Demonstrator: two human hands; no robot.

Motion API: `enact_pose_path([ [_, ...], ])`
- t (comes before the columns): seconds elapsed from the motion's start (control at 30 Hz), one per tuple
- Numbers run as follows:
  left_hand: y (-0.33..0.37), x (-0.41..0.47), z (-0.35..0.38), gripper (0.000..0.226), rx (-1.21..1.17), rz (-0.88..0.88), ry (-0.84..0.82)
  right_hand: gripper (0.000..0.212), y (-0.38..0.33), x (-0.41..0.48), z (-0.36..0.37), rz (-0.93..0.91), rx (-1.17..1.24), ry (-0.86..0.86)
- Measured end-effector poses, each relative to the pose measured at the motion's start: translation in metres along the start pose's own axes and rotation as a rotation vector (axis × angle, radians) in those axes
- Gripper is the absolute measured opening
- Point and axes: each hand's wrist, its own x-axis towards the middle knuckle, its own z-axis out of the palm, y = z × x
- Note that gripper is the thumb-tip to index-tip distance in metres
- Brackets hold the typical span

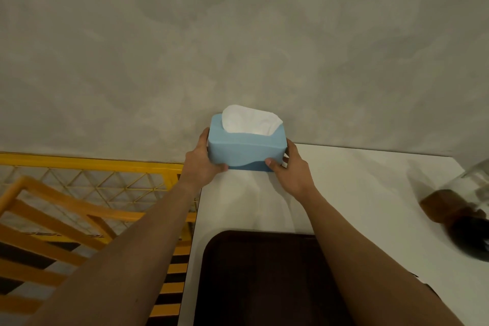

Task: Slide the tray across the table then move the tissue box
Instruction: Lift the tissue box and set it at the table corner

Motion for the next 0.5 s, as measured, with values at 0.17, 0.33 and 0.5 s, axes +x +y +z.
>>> enact_pose_path([
  [0.17,0.0025,-0.0015,0.0022,0.103,0.068,-0.033,0.026,0.071,0.0051,0.0007,-0.0033,0.027,-0.018,-0.044],
  [0.33,0.0039,-0.0004,0.0024,0.105,0.105,-0.060,0.027,0.071,0.0049,0.0000,-0.0023,0.028,-0.023,-0.049],
  [0.5,0.0014,0.0009,0.0016,0.111,0.084,-0.092,-0.003,0.073,0.0030,-0.0001,-0.0041,0.041,-0.031,-0.068],
])
